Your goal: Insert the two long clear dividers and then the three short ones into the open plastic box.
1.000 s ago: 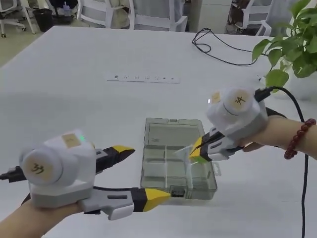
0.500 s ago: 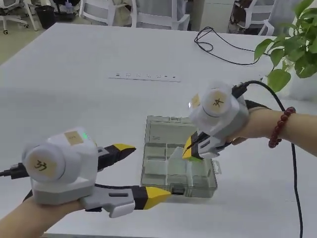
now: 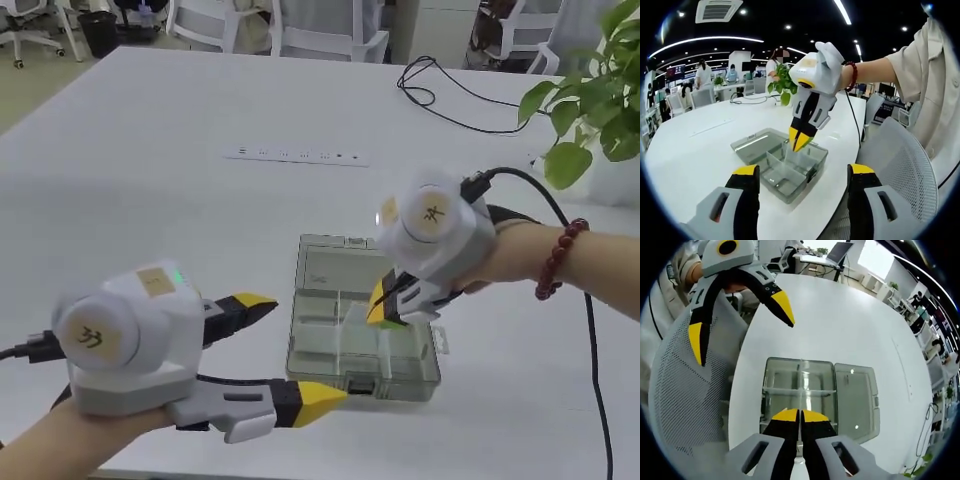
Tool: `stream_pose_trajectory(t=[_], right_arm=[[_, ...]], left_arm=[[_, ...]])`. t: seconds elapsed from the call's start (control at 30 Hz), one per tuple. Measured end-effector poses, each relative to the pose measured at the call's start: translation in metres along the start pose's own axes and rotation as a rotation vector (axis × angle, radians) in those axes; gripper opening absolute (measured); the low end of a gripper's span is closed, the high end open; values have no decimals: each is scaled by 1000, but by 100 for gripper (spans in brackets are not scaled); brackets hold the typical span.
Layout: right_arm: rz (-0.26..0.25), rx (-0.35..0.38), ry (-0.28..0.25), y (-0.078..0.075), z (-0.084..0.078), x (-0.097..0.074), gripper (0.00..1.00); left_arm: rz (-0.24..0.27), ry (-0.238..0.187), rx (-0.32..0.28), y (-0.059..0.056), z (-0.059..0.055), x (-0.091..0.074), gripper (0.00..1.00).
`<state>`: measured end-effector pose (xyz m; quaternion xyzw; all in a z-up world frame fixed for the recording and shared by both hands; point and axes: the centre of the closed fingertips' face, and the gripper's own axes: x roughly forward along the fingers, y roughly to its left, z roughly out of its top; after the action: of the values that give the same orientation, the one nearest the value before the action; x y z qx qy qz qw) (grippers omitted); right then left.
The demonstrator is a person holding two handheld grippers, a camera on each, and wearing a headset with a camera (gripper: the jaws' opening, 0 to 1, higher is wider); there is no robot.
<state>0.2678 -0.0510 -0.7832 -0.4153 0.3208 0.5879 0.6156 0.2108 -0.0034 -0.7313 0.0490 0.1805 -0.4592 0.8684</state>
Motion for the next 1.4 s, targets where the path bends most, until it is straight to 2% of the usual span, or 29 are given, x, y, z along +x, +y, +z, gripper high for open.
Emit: stream_pose_trajectory(t=[0.27, 0.57, 0.77, 0.87, 1.07, 1.17, 1.4], right_arm=[[6, 15, 1, -2, 1, 5, 2], [37, 19, 45, -1, -4, 18, 2], [62, 28, 90, 0, -9, 30, 2], [79, 24, 128, 1, -14, 38, 2], [93, 29, 181, 2, -17, 43, 2], [94, 7, 220, 3, -19, 46, 2], [112, 3, 252, 2, -22, 48, 2]], left_arm=[[1, 2, 2, 0, 0, 0, 72], [1, 5, 2, -2, -1, 2, 73], [15, 9, 2, 0, -3, 3, 75], [17, 10, 3, 1, -2, 3, 74], [25, 6, 1, 4, -1, 4, 74], [24, 4, -1, 5, 0, 5, 74], [26, 5, 0, 7, 1, 8, 74]])
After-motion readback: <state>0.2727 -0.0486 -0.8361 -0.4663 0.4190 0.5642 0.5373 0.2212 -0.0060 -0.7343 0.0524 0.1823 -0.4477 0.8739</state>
